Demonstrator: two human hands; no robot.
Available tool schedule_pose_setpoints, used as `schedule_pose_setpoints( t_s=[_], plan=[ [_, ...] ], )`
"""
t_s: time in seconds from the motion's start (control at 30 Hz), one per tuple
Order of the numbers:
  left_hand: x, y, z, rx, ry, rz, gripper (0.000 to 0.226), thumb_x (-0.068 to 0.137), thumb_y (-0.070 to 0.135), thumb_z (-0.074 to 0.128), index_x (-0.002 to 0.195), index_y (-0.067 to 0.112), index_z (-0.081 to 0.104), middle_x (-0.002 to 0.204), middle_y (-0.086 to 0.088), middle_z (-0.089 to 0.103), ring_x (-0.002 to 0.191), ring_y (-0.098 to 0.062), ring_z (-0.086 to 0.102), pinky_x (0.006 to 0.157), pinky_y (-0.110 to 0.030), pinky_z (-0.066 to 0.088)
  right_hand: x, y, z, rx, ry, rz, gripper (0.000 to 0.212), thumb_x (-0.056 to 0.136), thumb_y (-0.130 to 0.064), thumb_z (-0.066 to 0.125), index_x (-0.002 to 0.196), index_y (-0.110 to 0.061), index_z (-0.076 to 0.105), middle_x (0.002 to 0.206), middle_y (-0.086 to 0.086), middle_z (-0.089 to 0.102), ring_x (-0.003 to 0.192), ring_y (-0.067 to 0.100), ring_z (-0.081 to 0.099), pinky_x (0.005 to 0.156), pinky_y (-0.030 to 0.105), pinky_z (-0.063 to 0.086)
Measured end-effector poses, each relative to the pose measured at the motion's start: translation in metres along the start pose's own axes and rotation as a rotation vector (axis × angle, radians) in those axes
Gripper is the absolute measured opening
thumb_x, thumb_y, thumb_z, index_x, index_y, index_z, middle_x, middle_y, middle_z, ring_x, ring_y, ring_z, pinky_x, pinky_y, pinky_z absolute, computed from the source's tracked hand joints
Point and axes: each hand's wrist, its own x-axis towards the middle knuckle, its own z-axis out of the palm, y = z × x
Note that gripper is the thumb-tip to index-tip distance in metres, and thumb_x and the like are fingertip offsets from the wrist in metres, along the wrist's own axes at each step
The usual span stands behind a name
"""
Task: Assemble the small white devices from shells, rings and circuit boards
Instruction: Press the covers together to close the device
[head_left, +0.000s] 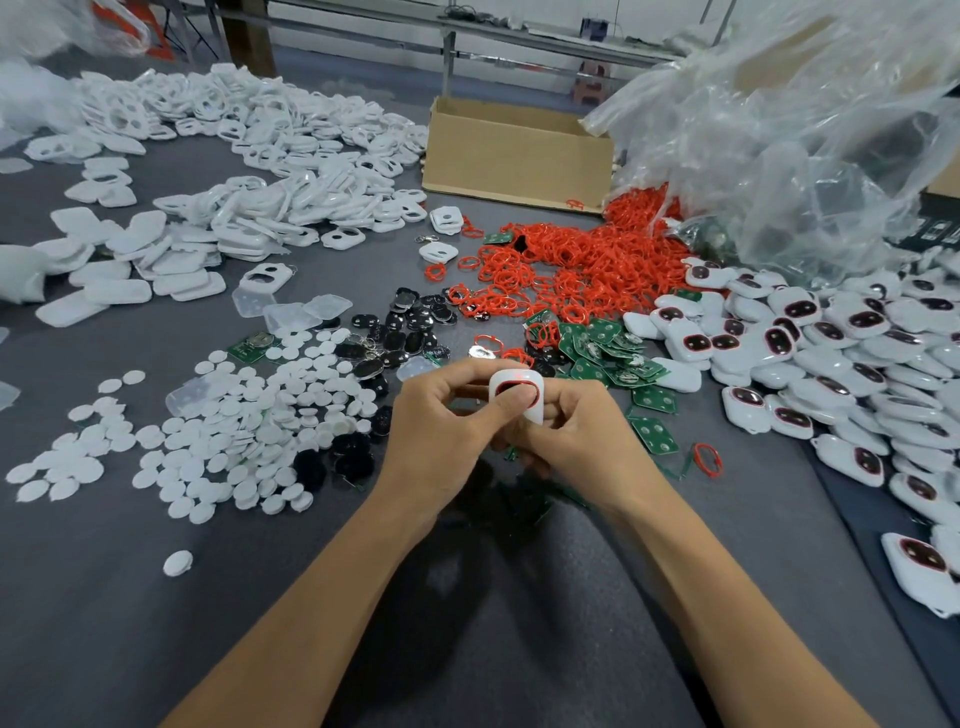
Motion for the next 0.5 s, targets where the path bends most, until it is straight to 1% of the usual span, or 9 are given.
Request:
schedule_pose_setpoints(
  t_s=[0.07,0.1,0.2,0.23,0.3,0.37,0.43,0.5],
  plan=[
    [0.0002,0.0009,-0.0002,0.011,-0.009,0.007,0.015,0.079,0.013,0.078,0.092,0.020,0.077,0.085,0.002,0.075,0.083,-0.017,0.070,0.072,-0.026,0.057,-0.0008,-0.0012,-0.0009,-0.027,-0.003,-0.010,0.012,0.084,-0.004,0.063,0.077,-0.008,0.071,0.054,0.000,0.063,0.045,0.011,0.050,0.044,0.023,0.038],
    [0.0003,0.0009,-0.0004,0.015,-0.008,0.014,0.015,0.079,0.011,0.078,0.090,0.021,0.077,0.082,0.003,0.075,0.079,-0.016,0.071,0.070,-0.026,0.057,-0.0011,-0.0016,-0.0011,-0.045,-0.005,-0.015,0.012,0.084,-0.004,0.064,0.075,-0.009,0.071,0.053,-0.002,0.063,0.044,0.008,0.050,0.044,0.021,0.037],
    [-0.0008,0.0002,0.0006,0.053,0.026,0.055,0.022,0.077,0.007,0.078,0.082,0.028,0.075,0.072,0.012,0.073,0.067,-0.004,0.067,0.062,-0.019,0.055,-0.0019,-0.0029,0.0006,-0.067,-0.015,-0.008,0.019,0.081,-0.002,0.067,0.068,-0.016,0.070,0.049,-0.008,0.061,0.040,0.001,0.049,0.043,0.015,0.036],
    [-0.0013,0.0001,0.0012,0.070,0.043,0.066,0.023,0.077,0.007,0.079,0.080,0.030,0.074,0.070,0.016,0.072,0.065,-0.001,0.066,0.062,-0.016,0.054,-0.0021,-0.0033,0.0015,-0.065,-0.016,-0.004,0.021,0.081,-0.001,0.067,0.068,-0.017,0.069,0.047,-0.009,0.060,0.040,0.001,0.049,0.042,0.015,0.035],
    [-0.0022,0.0002,0.0021,0.080,0.060,0.077,0.022,0.077,0.008,0.079,0.082,0.029,0.075,0.071,0.017,0.072,0.065,0.001,0.066,0.060,-0.013,0.051,-0.0017,-0.0035,0.0030,-0.054,-0.011,-0.006,0.023,0.082,-0.001,0.066,0.067,-0.019,0.067,0.047,-0.008,0.058,0.040,0.003,0.048,0.043,0.019,0.036],
    [-0.0015,-0.0001,0.0013,0.069,0.044,0.055,0.018,0.079,0.011,0.078,0.086,0.027,0.076,0.075,0.013,0.073,0.066,0.000,0.066,0.060,-0.016,0.053,-0.0016,-0.0035,0.0031,-0.019,-0.009,-0.007,0.018,0.083,-0.002,0.066,0.071,-0.016,0.068,0.048,-0.006,0.058,0.040,0.006,0.047,0.043,0.021,0.036],
    [-0.0005,-0.0009,-0.0001,0.071,0.020,0.034,0.016,0.080,0.013,0.078,0.087,0.027,0.076,0.076,0.008,0.074,0.067,-0.003,0.067,0.061,-0.022,0.057,-0.0023,-0.0039,0.0025,0.003,-0.021,-0.008,0.011,0.083,-0.003,0.067,0.075,-0.010,0.069,0.049,-0.005,0.059,0.040,0.006,0.046,0.043,0.020,0.035],
    [-0.0010,-0.0017,0.0004,0.119,0.029,0.058,0.017,0.080,0.013,0.078,0.084,0.029,0.074,0.074,0.008,0.072,0.067,-0.004,0.066,0.063,-0.026,0.058,-0.0034,-0.0051,0.0032,0.021,-0.033,-0.016,0.016,0.083,0.000,0.067,0.071,-0.011,0.067,0.048,-0.007,0.058,0.039,0.002,0.047,0.042,0.016,0.036]
  ],
)
